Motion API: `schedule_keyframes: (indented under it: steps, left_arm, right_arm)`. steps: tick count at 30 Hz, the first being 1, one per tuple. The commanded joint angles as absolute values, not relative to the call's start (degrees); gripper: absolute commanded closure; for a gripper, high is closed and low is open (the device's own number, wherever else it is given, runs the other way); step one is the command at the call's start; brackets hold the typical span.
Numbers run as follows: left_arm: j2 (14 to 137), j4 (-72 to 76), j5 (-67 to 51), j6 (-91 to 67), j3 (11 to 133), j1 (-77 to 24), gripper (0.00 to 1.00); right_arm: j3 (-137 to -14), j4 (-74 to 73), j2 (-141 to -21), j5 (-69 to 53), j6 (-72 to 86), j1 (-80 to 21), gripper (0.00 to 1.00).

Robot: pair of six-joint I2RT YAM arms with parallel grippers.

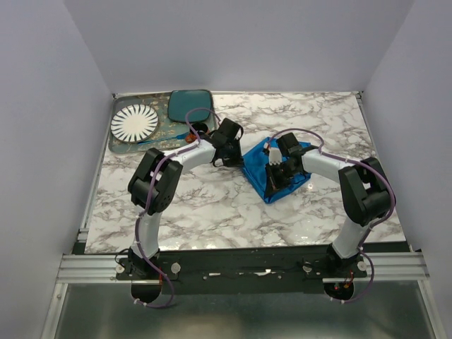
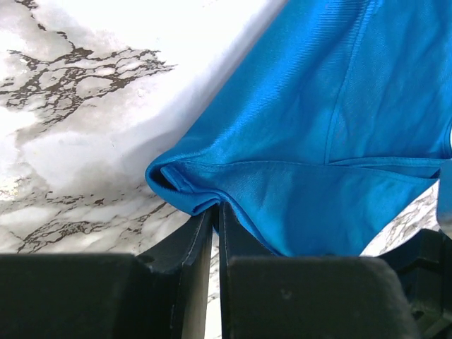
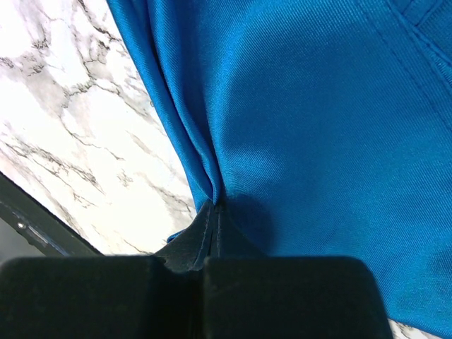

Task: Fold the napkin, place the utensils inside, and roll it up
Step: Roll the napkin with the utensil

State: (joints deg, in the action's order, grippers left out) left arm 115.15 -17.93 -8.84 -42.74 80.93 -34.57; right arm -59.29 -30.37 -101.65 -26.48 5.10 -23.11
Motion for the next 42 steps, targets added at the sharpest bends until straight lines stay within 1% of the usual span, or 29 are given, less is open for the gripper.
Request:
schedule_keyframes:
  steps: [1,4,7,11,12,14,20,28,32,36,42]
  left_arm:
    - [116.54,-16.44,-10.02,-44.56,81.65,-34.45,0.84]
    - [116.72,-15.12,-10.19,-45.7,81.3,-34.37,0.83]
    - [115.67,-13.54,-10.2,-46.23,80.51,-34.45,0.76]
    - [112.95,-11.26,-9.76,-46.93,78.49,-34.63,0.73]
    - [112.77,-10.9,-9.84,-47.11,78.05,-34.72,0.7]
    - [113.28,-10.72,-10.89,-47.2,78.48,-34.72,0.68]
    - [116.36,-9.58,-13.09,-48.78,79.81,-34.72,0.68]
    - [116.98,-9.05,-13.18,-49.39,80.59,-34.89,0.72]
    - [118.21,-8.61,-13.8,-50.27,81.12,-34.98,0.72]
    - [119.18,-8.0,-13.89,-51.41,81.39,-34.98,0.7]
    - [121.29,-7.73,-12.57,-52.65,82.09,-35.07,0.7]
  right_arm:
    - [-59.68,-31.64,-104.06,-23.03,2.64,-22.59,0.99]
    - [-59.59,-31.9,-104.33,-22.85,2.29,-22.59,1.0]
    - [-59.59,-31.9,-104.33,-22.85,2.37,-22.59,0.99]
    - [-59.94,-31.99,-104.5,-23.03,2.37,-22.59,0.99]
    - [-59.94,-31.99,-104.59,-23.03,2.37,-22.59,0.99]
    - [-60.12,-32.08,-104.68,-23.03,2.37,-22.59,0.99]
    - [-60.03,-32.17,-104.68,-23.29,2.37,-22.59,0.99]
    - [-60.29,-32.34,-105.21,-23.38,2.2,-22.59,0.99]
    - [-60.47,-32.43,-105.12,-23.03,2.28,-22.67,1.0]
    - [-60.56,-32.52,-105.2,-23.03,2.28,-22.59,0.99]
    - [-60.91,-32.7,-105.21,-22.94,2.2,-22.59,0.99]
